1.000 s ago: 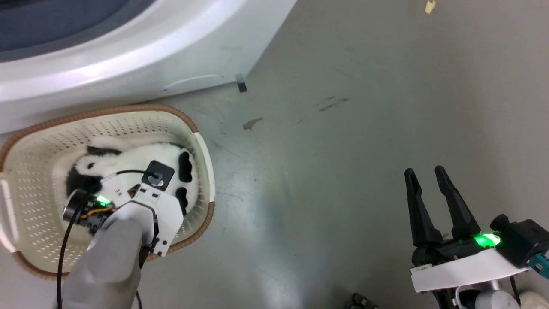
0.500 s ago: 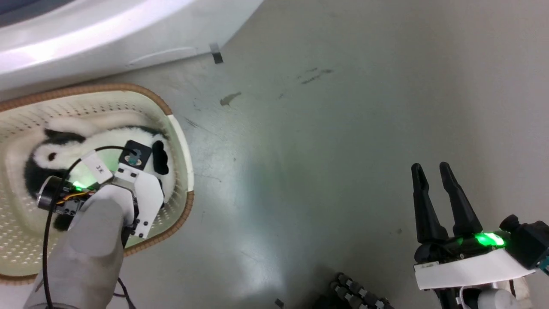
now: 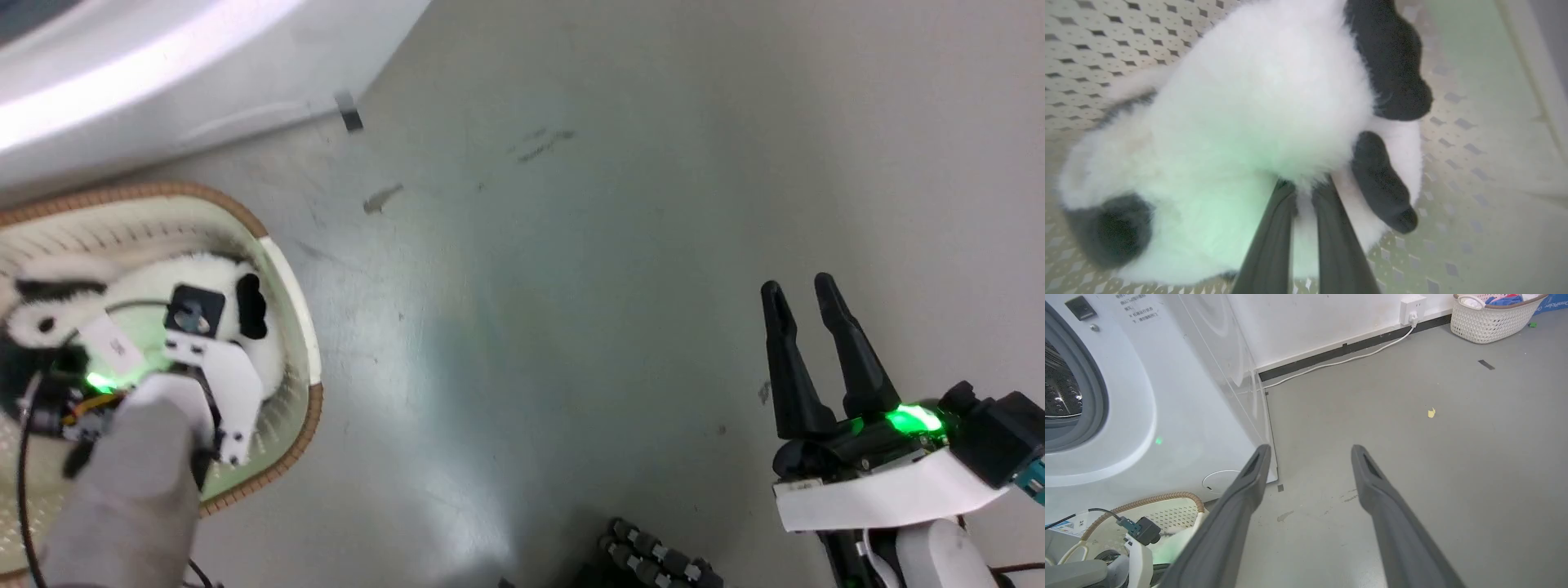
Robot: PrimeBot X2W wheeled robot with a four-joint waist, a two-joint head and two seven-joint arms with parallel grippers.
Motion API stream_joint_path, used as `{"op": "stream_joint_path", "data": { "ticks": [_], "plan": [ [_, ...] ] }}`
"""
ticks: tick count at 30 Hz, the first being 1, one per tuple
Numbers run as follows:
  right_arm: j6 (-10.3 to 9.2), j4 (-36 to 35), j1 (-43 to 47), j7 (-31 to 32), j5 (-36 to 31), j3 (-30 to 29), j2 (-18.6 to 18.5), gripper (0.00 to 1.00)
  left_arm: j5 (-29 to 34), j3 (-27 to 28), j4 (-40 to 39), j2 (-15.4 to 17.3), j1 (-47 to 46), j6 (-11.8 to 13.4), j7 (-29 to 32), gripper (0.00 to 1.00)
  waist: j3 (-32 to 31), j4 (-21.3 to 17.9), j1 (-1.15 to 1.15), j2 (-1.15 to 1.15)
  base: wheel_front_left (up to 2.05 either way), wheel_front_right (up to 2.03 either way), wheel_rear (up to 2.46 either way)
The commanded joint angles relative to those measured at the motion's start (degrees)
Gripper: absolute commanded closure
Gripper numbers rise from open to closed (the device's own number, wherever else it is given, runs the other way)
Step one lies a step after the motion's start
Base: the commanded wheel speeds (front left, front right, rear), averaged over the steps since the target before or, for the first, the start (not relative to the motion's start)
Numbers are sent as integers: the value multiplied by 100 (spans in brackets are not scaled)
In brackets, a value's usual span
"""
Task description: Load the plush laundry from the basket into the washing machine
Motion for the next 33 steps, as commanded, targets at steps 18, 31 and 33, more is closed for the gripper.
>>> {"op": "stream_joint_path", "data": {
  "ticks": [18,31,33],
  "plan": [
    [-4,23,723,-25,-1535,-696,-6,0,-406,-120,-229,-1316,1152,-392,-1706,100,-2890,1920,0,-1,0,0,0],
    [-4,47,1245,-25,-1804,-721,-6,0,-441,201,-2900,-1349,2605,-198,-1795,100,-3856,2476,0,-1,0,0,0],
    [-4,40,1282,-25,-1815,-723,-6,0,-320,289,-3745,-1285,2936,-119,-1796,100,-3917,2490,0,-1,0,0,0]
  ]
}}
